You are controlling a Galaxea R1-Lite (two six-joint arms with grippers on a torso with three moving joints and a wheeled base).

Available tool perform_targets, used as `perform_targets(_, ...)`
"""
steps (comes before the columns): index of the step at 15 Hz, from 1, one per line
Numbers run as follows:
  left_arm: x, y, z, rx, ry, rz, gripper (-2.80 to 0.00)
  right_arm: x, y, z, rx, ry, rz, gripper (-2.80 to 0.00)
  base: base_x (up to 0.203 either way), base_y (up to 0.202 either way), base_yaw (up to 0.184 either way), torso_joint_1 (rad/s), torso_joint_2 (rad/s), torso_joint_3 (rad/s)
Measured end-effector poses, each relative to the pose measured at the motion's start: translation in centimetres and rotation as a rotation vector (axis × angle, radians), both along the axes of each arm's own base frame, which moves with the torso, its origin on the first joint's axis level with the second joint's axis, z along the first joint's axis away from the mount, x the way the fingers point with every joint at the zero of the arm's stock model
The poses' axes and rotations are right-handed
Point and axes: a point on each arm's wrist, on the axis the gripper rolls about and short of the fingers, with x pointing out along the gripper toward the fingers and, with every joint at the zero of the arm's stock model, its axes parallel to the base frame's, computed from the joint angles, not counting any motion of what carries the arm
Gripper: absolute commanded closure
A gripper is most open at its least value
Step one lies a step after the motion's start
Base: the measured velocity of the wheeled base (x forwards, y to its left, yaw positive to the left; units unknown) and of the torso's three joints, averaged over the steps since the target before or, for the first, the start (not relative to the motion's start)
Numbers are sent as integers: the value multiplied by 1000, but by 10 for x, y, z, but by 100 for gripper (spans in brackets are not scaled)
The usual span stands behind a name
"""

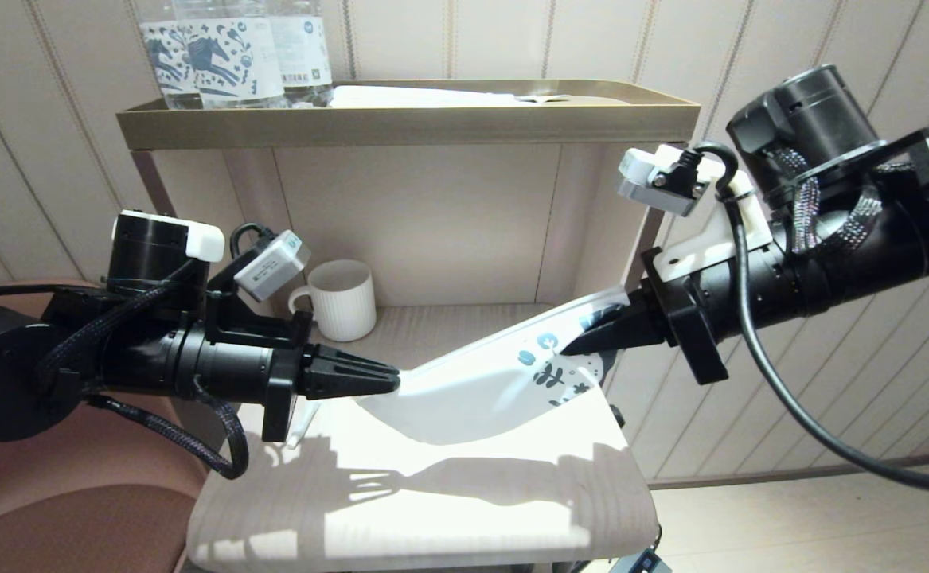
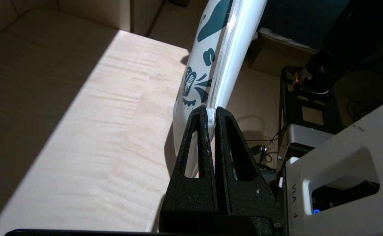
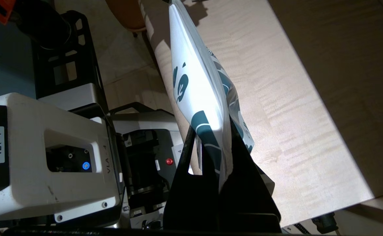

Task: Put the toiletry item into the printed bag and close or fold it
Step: Open the storage bag

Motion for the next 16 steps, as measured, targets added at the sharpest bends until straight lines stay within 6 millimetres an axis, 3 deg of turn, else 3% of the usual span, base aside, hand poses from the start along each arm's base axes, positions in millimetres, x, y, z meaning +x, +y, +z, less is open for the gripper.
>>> perform_targets(11, 4, -1, -4, 5, 13, 2, 0, -7, -19, 1, 9, -4, -36, 0, 0, 0, 0, 0, 0, 0)
perform_targets(16, 5, -1, -2, 1, 9, 4, 0, -6, -16, -5, 2, 13, -28, 0, 0, 0, 0, 0, 0, 0)
